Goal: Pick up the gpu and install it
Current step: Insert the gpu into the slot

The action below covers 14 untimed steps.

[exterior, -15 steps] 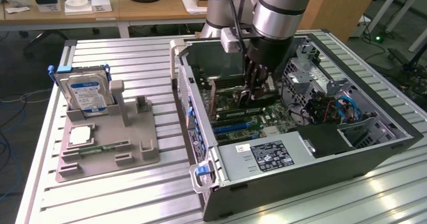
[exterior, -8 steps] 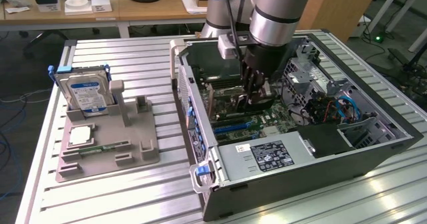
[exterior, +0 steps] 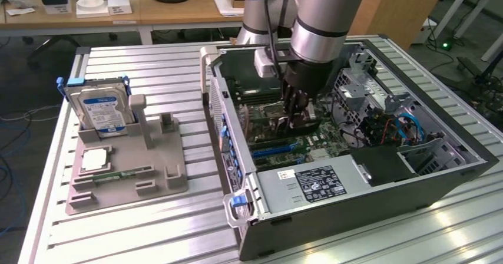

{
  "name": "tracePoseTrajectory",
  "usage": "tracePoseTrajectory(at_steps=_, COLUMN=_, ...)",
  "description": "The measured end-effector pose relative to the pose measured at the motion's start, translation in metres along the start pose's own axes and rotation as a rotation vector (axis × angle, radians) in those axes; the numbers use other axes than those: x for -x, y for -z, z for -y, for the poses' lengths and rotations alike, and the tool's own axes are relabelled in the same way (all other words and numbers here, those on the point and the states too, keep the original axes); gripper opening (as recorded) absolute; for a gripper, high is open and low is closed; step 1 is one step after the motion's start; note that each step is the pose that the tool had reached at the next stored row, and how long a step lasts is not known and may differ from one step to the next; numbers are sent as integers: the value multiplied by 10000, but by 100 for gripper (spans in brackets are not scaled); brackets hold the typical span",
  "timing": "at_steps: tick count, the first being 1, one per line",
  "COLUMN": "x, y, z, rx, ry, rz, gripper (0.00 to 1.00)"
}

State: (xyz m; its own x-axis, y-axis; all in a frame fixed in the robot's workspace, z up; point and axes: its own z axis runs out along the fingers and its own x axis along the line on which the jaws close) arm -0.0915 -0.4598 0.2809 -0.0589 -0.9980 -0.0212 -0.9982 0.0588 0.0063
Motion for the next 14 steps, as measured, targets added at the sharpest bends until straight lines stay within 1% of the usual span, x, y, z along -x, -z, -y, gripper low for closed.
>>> tracePoseTrajectory(at_steps=2, x=-1, y=-12, z=-18, rx=14, ry=-1, rz=0, gripper=27)
tracePoseTrajectory(at_steps=10, x=-23, y=-52, z=-18, rx=58, ry=-5, rz=-2, gripper=27)
tracePoseTrajectory(at_steps=14, x=-25, y=-68, z=-21, rx=64, ry=-1, rz=2, gripper=27)
